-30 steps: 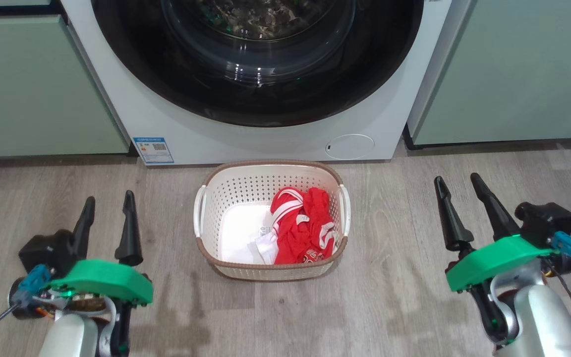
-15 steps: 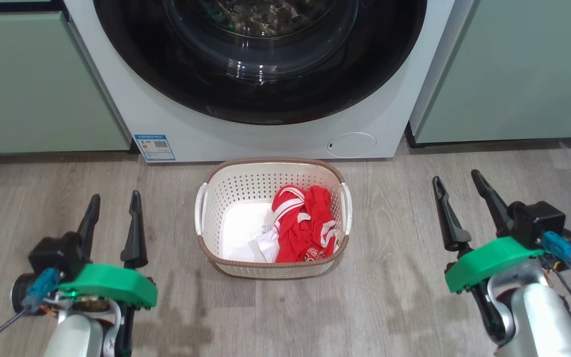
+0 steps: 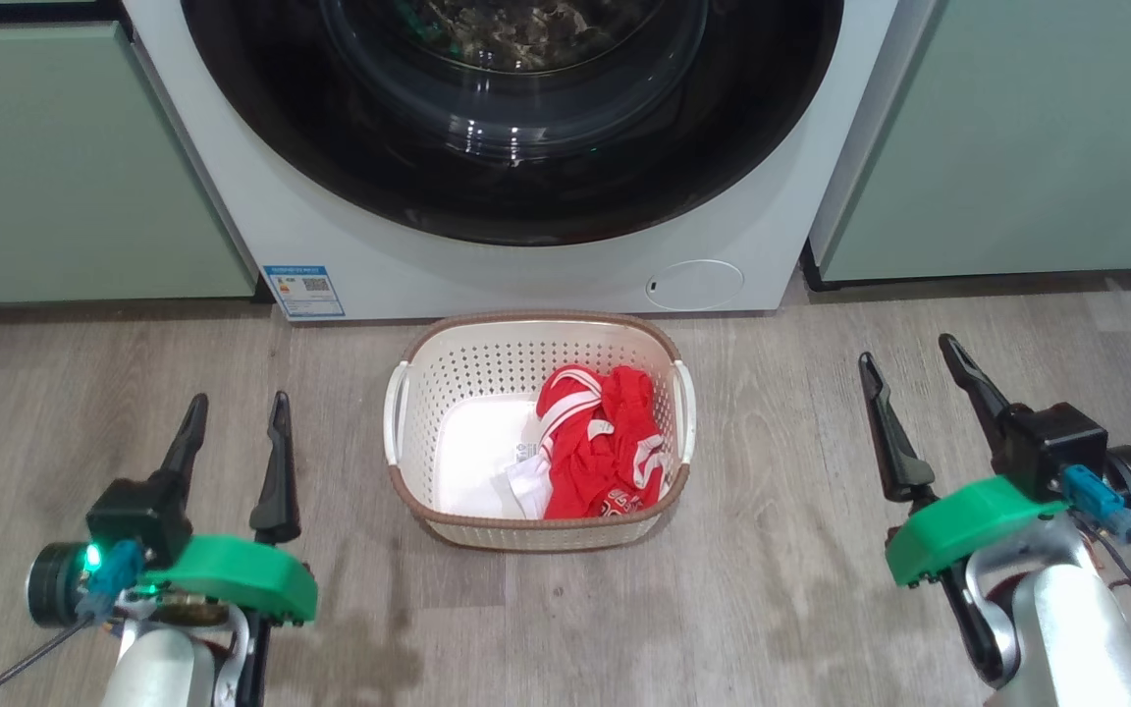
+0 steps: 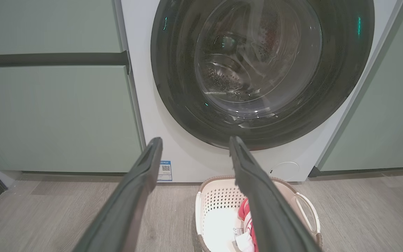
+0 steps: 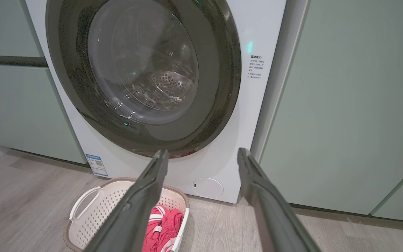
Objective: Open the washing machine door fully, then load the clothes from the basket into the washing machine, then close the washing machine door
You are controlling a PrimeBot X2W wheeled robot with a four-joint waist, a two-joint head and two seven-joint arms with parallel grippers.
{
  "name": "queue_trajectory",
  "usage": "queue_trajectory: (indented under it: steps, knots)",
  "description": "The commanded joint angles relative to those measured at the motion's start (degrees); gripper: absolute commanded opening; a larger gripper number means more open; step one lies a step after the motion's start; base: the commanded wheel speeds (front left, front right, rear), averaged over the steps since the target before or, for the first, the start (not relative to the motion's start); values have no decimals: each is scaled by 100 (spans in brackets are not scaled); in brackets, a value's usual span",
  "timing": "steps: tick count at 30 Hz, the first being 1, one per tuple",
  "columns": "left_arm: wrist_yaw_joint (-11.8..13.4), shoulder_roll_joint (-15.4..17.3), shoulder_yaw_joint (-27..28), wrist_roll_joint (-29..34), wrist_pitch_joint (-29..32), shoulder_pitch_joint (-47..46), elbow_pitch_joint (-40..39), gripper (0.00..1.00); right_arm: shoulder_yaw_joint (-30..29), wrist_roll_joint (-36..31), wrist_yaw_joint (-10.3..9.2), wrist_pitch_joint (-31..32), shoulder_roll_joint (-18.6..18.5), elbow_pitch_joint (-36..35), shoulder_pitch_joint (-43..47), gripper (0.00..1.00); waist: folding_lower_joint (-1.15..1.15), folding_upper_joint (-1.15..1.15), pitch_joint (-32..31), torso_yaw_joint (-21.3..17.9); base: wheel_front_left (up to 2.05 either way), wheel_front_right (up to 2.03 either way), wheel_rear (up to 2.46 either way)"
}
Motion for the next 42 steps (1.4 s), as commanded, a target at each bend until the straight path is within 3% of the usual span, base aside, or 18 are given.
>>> queue_trajectory:
  steps: [1,27,42]
  knots:
    - [17,67,165,79,-75,-288,-135,100,110,-41,-1,-57,15,-229,-71,100,0,0,-1,-4,0,0,0]
    - [122,112,133,105,-75,-341,-79,100,110,226,-1,-159,16,-143,-112,100,0,0,2,-19,1,1,-2]
    - [146,142,88,174,-75,-343,-127,100,68,279,-1,-176,16,-149,-123,100,0,0,36,-76,81,93,-174]
